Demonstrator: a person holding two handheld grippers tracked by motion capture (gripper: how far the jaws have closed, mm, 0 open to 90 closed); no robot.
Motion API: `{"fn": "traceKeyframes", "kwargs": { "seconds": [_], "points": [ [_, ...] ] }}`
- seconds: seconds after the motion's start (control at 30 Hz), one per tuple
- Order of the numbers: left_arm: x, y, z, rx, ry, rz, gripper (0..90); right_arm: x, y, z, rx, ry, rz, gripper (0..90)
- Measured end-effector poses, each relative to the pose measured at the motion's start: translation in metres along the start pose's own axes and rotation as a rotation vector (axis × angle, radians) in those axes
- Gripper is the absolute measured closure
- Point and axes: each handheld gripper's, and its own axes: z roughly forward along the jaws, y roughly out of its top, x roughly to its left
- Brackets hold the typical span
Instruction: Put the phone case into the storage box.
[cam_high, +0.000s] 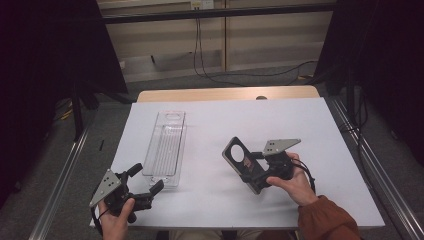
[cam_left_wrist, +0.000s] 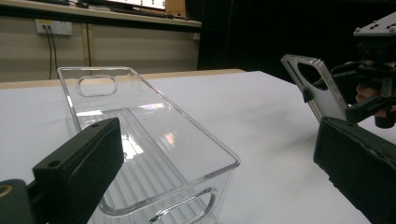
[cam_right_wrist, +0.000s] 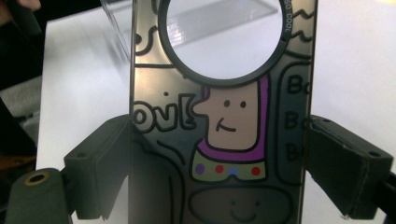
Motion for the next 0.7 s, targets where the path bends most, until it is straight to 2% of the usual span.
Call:
{"fn": "traceKeyframes", "kwargs": {
  "seconds": [0.1, 0.13, 0.17, 0.23, 0.37, 0.4, 0.53, 0.6, 0.7],
  "points": [
    [-0.001, 0.0, 0.002, -0.001, -0.015, -0.002, 1.8, 0.001, -0.001, -0.002, -0.039, 0.008, 0.0, 12.2],
    [-0.001, 0.0, 0.002, 0.004, -0.029, 0.009, 1.8, 0.002, -0.002, -0.003, -0.047, 0.003, -0.002, 12.1],
    [-0.002, 0.0, 0.003, -0.002, -0.028, -0.011, 1.8, 0.002, -0.002, -0.003, -0.06, 0.008, -0.007, 12.1],
    [-0.002, 0.001, 0.003, 0.003, -0.047, -0.011, 1.8, 0.003, -0.003, -0.003, -0.083, 0.017, -0.005, 12.1],
    [-0.003, 0.003, 0.005, 0.015, -0.062, 0.02, 1.8, 0.005, -0.004, -0.004, -0.122, 0.027, -0.009, 12.1],
    [-0.005, 0.003, 0.006, 0.006, -0.059, 0.007, 1.8, 0.006, -0.004, -0.003, -0.139, 0.032, -0.011, 12.1],
    [-0.008, 0.004, 0.009, 0.004, -0.077, 0.001, 1.9, 0.009, -0.006, -0.002, -0.173, 0.042, -0.027, 12.1],
    [-0.007, 0.005, 0.01, 0.009, -0.089, 0.021, 2.3, 0.009, -0.007, -0.001, -0.185, 0.044, -0.028, 12.1],
    [-0.009, 0.006, 0.013, 0.007, -0.101, 0.027, 2.5, 0.01, -0.006, -0.002, -0.195, 0.045, -0.02, 12.1]
  ]
}}
